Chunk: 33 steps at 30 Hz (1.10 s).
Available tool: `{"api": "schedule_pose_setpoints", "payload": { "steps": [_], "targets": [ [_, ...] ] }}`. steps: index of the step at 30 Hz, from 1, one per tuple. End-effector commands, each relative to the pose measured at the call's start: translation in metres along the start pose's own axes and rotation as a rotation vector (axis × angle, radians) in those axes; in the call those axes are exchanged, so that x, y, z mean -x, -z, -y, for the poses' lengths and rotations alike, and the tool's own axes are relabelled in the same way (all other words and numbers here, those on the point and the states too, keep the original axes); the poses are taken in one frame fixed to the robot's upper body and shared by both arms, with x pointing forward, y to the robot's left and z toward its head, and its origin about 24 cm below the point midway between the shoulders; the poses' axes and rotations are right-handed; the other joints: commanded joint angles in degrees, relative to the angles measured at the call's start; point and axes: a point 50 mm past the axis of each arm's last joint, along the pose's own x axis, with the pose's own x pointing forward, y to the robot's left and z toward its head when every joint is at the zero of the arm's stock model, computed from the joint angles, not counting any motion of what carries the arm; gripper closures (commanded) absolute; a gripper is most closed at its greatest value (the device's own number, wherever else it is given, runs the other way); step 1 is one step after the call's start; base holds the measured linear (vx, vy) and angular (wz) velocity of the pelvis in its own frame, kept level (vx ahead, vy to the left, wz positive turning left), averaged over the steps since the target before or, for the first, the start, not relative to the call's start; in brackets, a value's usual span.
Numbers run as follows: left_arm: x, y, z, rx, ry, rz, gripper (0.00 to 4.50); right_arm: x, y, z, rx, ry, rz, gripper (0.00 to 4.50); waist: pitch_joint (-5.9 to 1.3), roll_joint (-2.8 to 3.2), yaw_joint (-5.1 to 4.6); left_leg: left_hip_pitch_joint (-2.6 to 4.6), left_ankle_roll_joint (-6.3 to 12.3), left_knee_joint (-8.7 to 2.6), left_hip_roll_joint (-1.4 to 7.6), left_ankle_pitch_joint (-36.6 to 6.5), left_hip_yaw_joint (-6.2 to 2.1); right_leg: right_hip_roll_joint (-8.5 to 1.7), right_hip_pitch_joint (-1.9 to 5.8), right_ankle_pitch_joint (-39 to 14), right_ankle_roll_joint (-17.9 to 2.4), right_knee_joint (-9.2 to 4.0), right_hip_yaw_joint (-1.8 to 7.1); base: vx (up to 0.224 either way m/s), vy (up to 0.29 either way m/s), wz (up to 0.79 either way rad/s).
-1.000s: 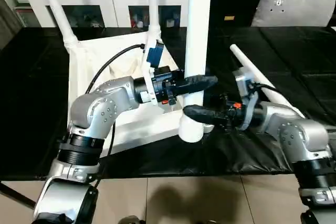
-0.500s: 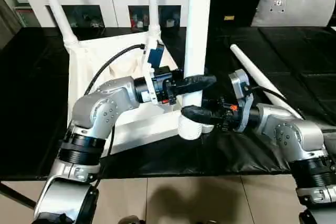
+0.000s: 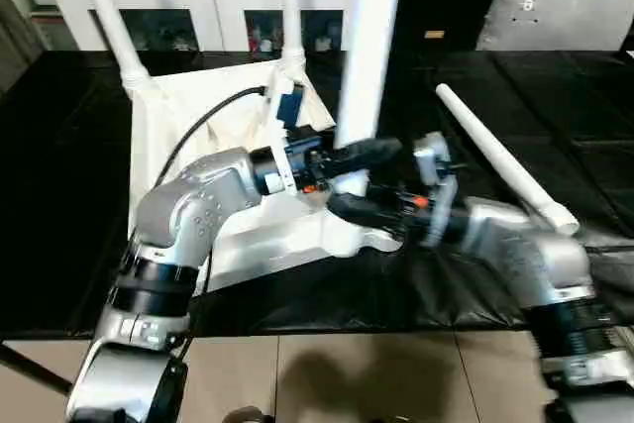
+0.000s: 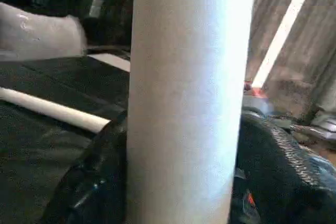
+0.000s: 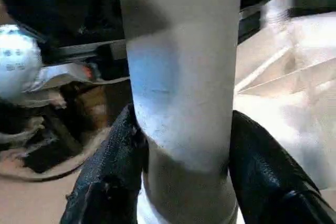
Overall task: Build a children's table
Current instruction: Pick table leg
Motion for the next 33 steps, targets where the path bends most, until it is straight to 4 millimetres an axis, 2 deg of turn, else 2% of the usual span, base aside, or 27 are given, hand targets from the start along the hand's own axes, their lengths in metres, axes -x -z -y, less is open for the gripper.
{"api": "schedule_pose_setpoints", "payload": {
  "steps": [1, 4, 5, 6, 7, 9, 10, 11, 14, 15, 16, 23, 26, 28, 30, 33],
  "targets": [
    [-0.008, 0.0, 0.002, -0.104, -0.081, 0.012, 1.46, 0.0, -0.009, 0.014, 0.09, 0.187, 0.031, 2.57, -4.07, -0.8, 0.01, 0.24, 1.84, -3.92, 2.89, -8.2, -0.9, -3.63, 3.52, -14.6, -10.0, -3.85, 2.93, 0.0, 0.0, 0.0],
    [-0.015, 0.0, 0.003, -0.183, -0.163, 0.045, 1.46, -0.005, -0.012, 0.017, 0.142, 0.257, 0.07, 2.57, -4.22, -0.8, 0.1, 0.35, 1.74, -3.88, 2.73, -7.8, -0.83, -3.64, 3.63, -15.5, -8.6, -3.95, 2.97, 0.0, 0.0, 0.0],
    [-0.016, 0.0, 0.003, -0.187, -0.169, 0.049, 1.46, -0.005, -0.012, 0.017, 0.144, 0.26, 0.073, 2.57, -4.26, -0.76, 0.14, 0.28, 1.87, -3.87, 2.85, -7.6, -0.87, -3.68, 3.55, -15.0, -8.7, -3.87, 3.0, 0.0, 0.0, 0.0],
    [-0.021, 0.001, 0.004, -0.216, -0.221, 0.079, 1.73, -0.007, -0.012, 0.018, 0.156, 0.273, 0.087, 2.57, -4.3, -0.91, 0.13, 0.29, 2.15, -3.85, 2.85, -7.2, -0.86, -3.54, 3.55, -13.7, -8.9, -3.79, 2.97, 0.0, 0.0, 0.0],
    [-0.025, 0.002, 0.005, -0.242, -0.24, 0.09, 1.8, -0.009, -0.012, 0.017, 0.156, 0.274, 0.092, 2.57, -4.29, -0.88, 0.07, 0.19, 2.63, -3.76, 2.86, -6.9, -0.81, -3.49, 3.57, -12.4, -9.4, -3.72, 3.02, 0.0, 0.0, 0.0],
    [-0.032, 0.003, 0.008, -0.278, -0.303, 0.119, 1.8, -0.012, -0.009, 0.016, 0.153, 0.277, 0.094, 2.58, -4.31, -0.79, 0.02, 0.02, 3.37, -3.74, 2.86, -6.8, -0.86, -3.48, 3.72, -11.5, -9.4, -3.71, 2.99, 0.0, 0.0, 0.0],
    [-0.032, 0.003, 0.008, -0.278, -0.303, 0.119, 1.8, -0.012, -0.009, 0.016, 0.153, 0.277, 0.094, 2.58, -4.31, -0.94, -0.04, -0.01, 3.6, -3.72, 2.8, -6.9, -0.84, -3.48, 3.79, -11.3, -9.5, -3.69, 2.96, 0.0, 0.0, 0.0],
    [-0.034, 0.004, 0.007, -0.272, -0.337, 0.139, 2.13, -0.013, -0.008, 0.016, 0.156, 0.283, 0.098, 2.58, -4.32, -0.98, 0.01, 0.01, 3.71, -3.7, 2.76, -7.0, -0.84, -3.56, 3.81, -11.7, -9.5, -3.75, 2.93, 0.0, 0.0, 0.0],
    [-0.036, 0.005, 0.008, -0.268, -0.358, 0.149, 2.23, -0.015, -0.007, 0.016, 0.16, 0.293, 0.106, 2.59, -4.22, -1.03, -0.09, -0.14, 3.76, -3.75, 2.7, -7.7, -0.85, -3.54, 3.84, -13.7, -9.0, -3.96, 2.86, 0.0, 0.0, 0.0],
    [-0.037, 0.006, 0.008, -0.267, -0.358, 0.146, 2.36, -0.015, -0.007, 0.016, 0.161, 0.295, 0.108, 2.59, -4.18, -0.87, -0.26, -0.16, 3.67, -3.75, 2.63, -8.2, -0.88, -3.48, 3.78, -14.8, -8.6, -4.09, 2.78, 0.0, 0.0, 0.0],
    [-0.039, 0.009, 0.009, -0.273, -0.355, 0.141, 2.47, -0.016, -0.007, 0.016, 0.164, 0.298, 0.11, 2.59, -4.23, -0.8, -0.13, 0.15, 3.71, -3.72, 2.78, -8.5, -0.83, -3.54, 3.47, -15.1, -8.7, -4.29, 2.85, 0.0, 0.0, 0.0],
    [-0.039, 0.012, 0.008, -0.28, -0.382, 0.143, 2.6, -0.019, -0.006, 0.015, 0.164, 0.307, 0.11, 2.59, -4.3, -0.7, -0.16, 0.08, 3.85, -3.75, 2.84, -8.1, -0.9, -3.43, 3.55, -12.1, -9.8, -3.85, 2.88, 0.0, 0.0, 0.0],
    [-0.037, 0.011, 0.005, -0.27, -0.394, 0.144, 2.61, -0.018, -0.005, 0.021, 0.144, 0.366, 0.094, 2.59, -4.3, -0.65, -0.18, 0.1, 3.99, -3.74, 2.79, -7.8, -0.87, -3.46, 3.55, -11.8, -10.2, -3.78, 2.9, 0.0, 0.0, 0.0],
    [-0.032, 0.008, -0.001, -0.2, -0.412, 0.163, 2.61, -0.015, -0.007, 0.02, 0.111, 0.326, 0.114, 1.89, -4.29, -0.67, -0.12, 0.23, 3.83, -3.75, 2.82, -8.5, -0.85, -3.51, 3.62, -12.4, -10.4, -3.79, 2.89, 0.0, 0.0, 0.0],
    [-0.028, 0.005, -0.007, -0.124, -0.405, 0.172, 2.62, -0.01, -0.012, 0.02, 0.063, 0.286, 0.154, 1.86, -4.28, -0.65, -0.02, 0.31, 3.86, -3.75, 2.83, -8.7, -0.84, -3.52, 3.59, -12.4, -10.9, -3.8, 2.89, 0.0, 0.0, 0.0],
    [-0.022, 0.002, -0.009, -0.063, -0.358, 0.178, 2.62, 0.001, -0.015, 0.018, 0.019, 0.217, 0.158, 1.49, -4.3, -0.87, 0.15, 0.27, 4.52, -3.66, 2.74, -8.2, -0.79, -3.42, 3.71, -11.7, -11.2, -3.67, 2.85, 0.0, 0.0, 0.0]
  ]
}}
